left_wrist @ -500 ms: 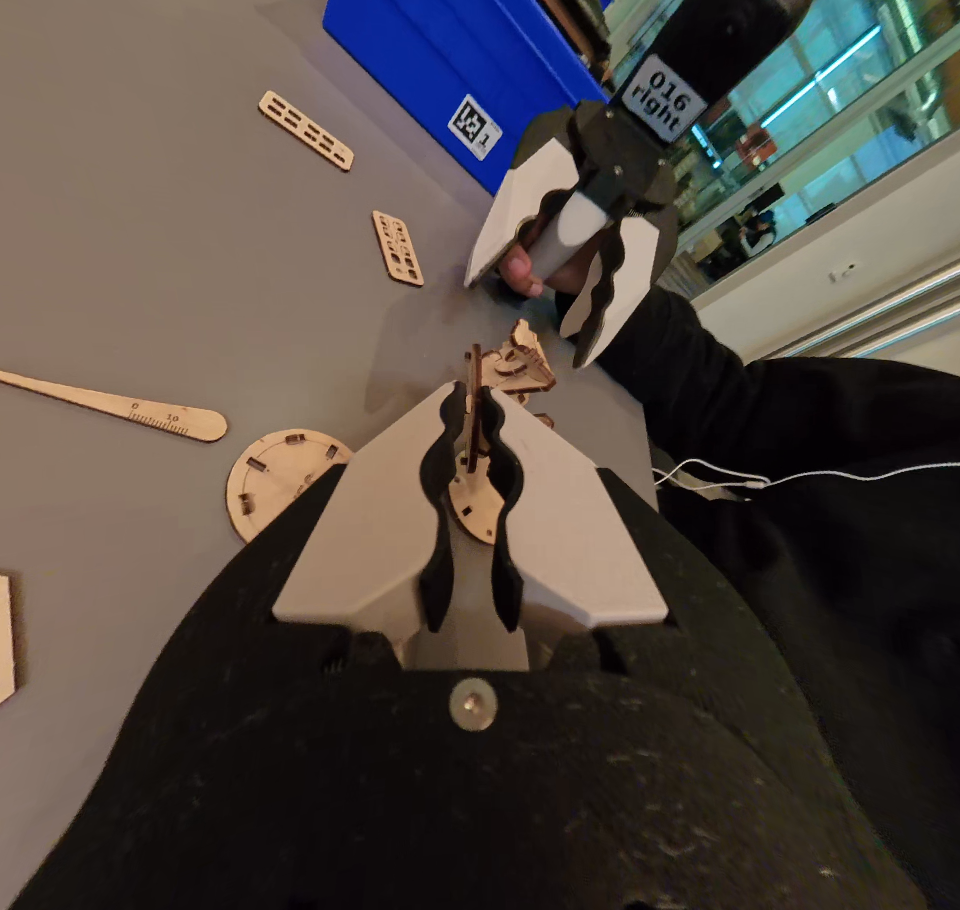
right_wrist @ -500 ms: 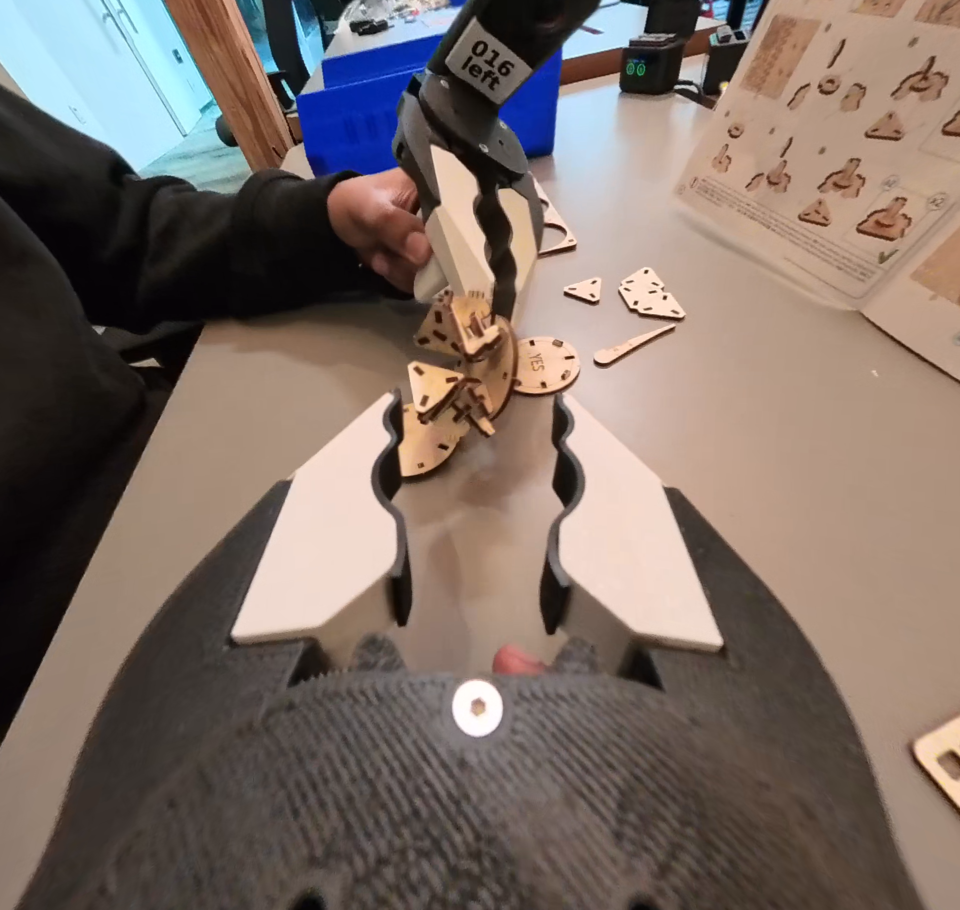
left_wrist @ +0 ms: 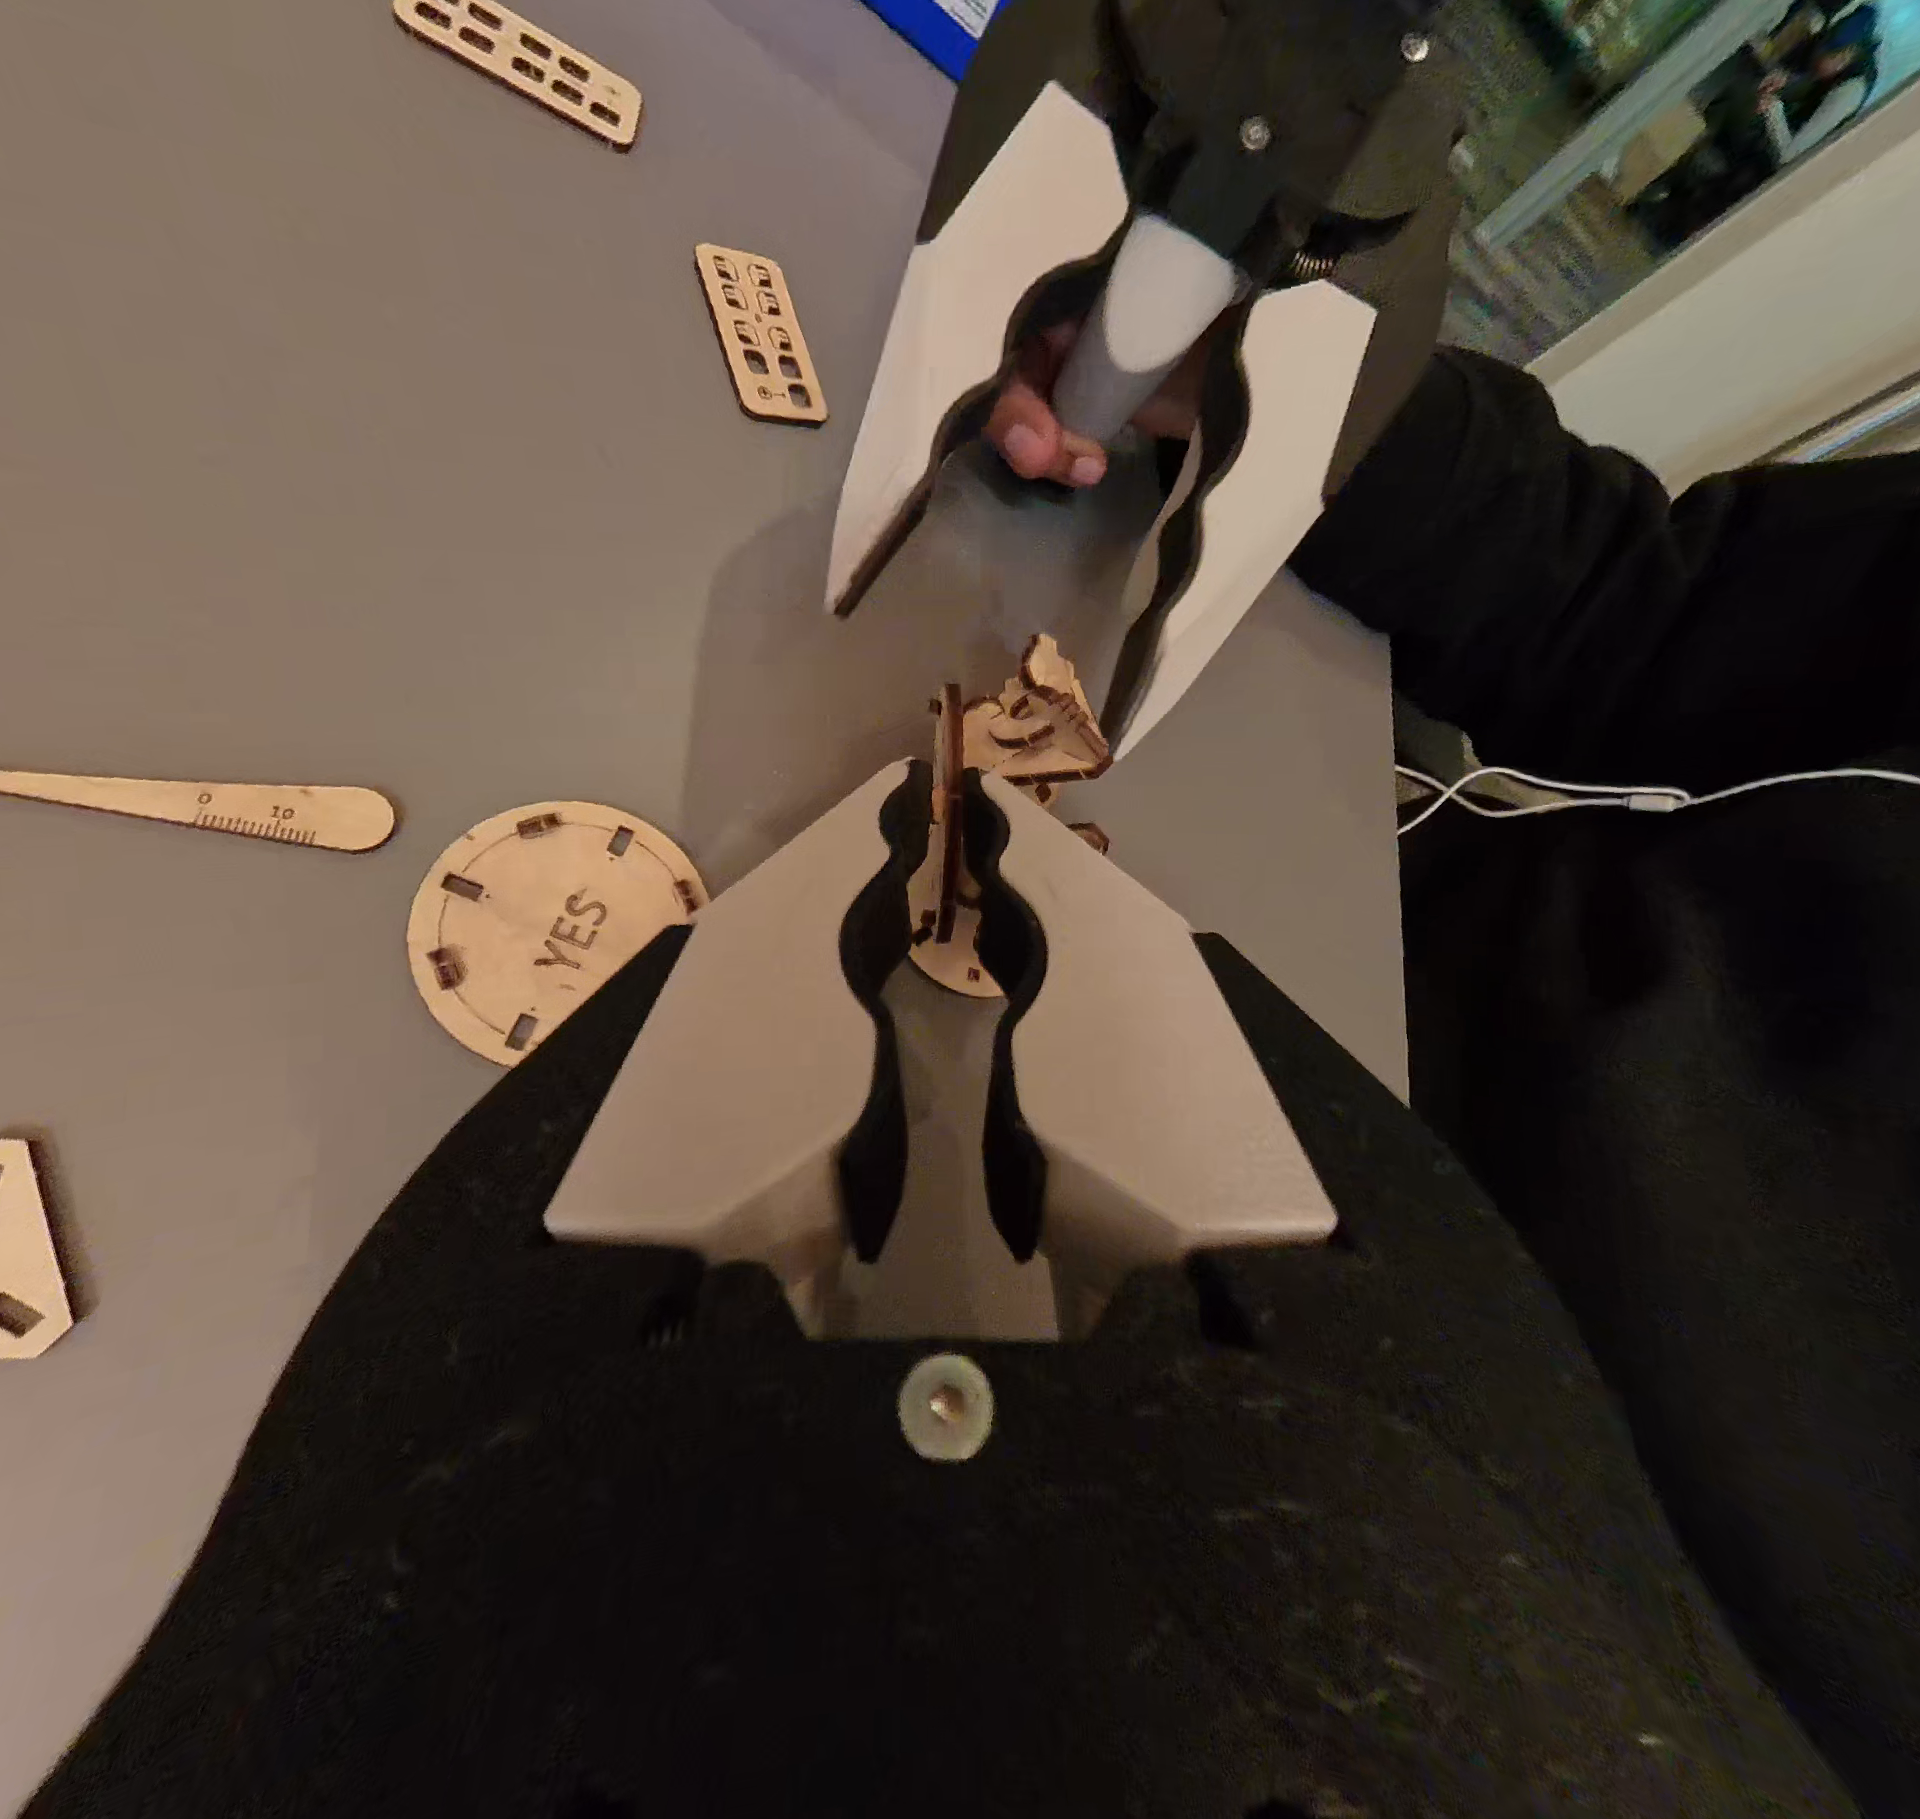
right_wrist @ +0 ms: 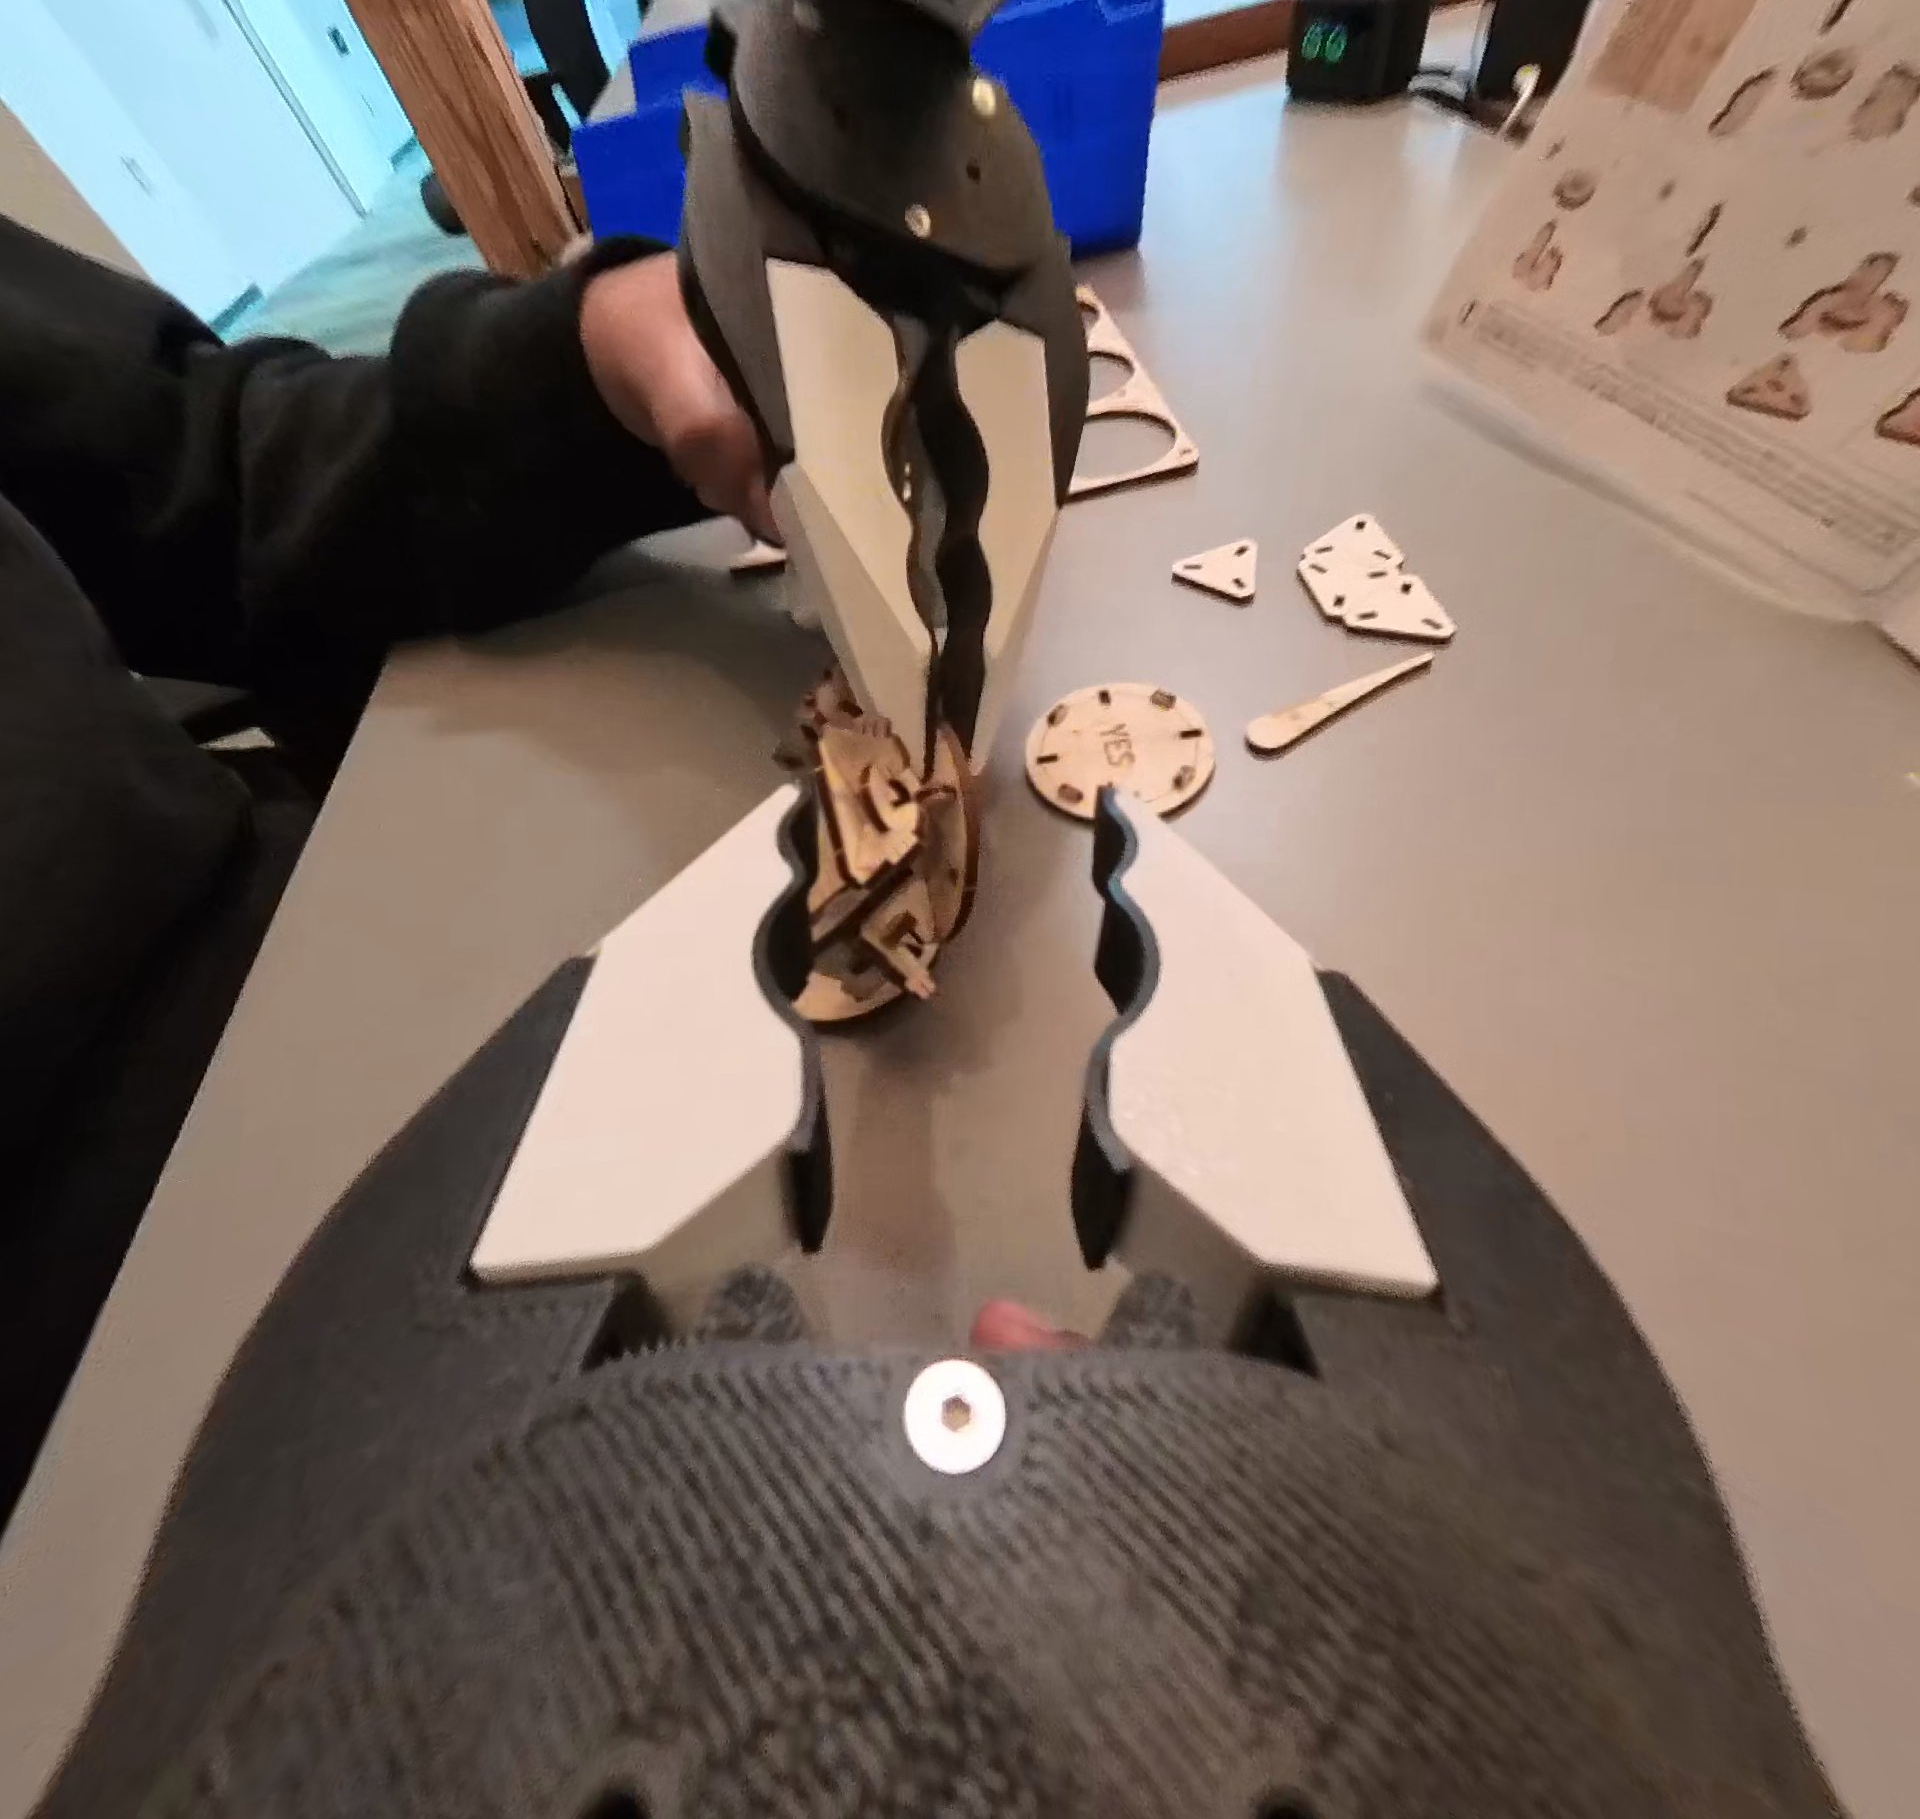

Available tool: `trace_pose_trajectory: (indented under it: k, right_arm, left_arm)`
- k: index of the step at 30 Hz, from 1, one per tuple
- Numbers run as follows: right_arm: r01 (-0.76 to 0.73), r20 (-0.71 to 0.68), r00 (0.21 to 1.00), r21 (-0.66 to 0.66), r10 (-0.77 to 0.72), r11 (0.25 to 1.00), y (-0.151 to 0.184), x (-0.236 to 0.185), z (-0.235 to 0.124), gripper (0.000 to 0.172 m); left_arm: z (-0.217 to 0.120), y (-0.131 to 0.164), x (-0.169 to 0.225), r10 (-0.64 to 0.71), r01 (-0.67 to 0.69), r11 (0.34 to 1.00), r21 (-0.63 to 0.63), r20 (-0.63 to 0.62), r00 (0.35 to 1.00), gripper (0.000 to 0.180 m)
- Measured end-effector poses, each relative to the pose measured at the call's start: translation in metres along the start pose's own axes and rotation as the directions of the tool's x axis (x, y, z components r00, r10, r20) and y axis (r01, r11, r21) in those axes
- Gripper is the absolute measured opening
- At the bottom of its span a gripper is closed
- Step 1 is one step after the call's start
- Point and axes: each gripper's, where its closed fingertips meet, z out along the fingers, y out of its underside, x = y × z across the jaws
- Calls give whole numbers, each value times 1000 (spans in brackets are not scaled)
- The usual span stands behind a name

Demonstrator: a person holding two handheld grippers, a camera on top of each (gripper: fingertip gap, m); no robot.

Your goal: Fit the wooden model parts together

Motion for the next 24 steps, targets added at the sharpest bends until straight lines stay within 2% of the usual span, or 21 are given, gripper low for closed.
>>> trace_pose_trajectory:
  k: [5, 11, 19, 21, 24]
  right_arm:
    - [8, 39, 999, -52, -6, 999, 6, -7, 7, 30]
    - [4, 70, 998, -72, 1, 997, 10, -12, 7, 39]
    - [8, 116, 993, -116, 5, 993, 17, -22, 8, 47]
    - [11, 125, 992, -94, 1, 996, 15, -23, 4, 46]
    - [-5, 116, 993, 12, 3, 1000, -2, -19, -9, 42]
  left_arm:
    - [-7, -6, -1, 20, -21, 1000, 23, 31, 999, 3]
    - [-19, -7, -4, 39, -40, 998, 50, 28, 999, 3]
    - [-16, -1, -2, 115, -116, 993, 15, 34, 993, 2]
    - [-15, 2, 3, 126, -126, 992, -3, 6, 992, 3]
    - [-15, 0, 10, 151, -151, 988, 1, -7, 988, 3]
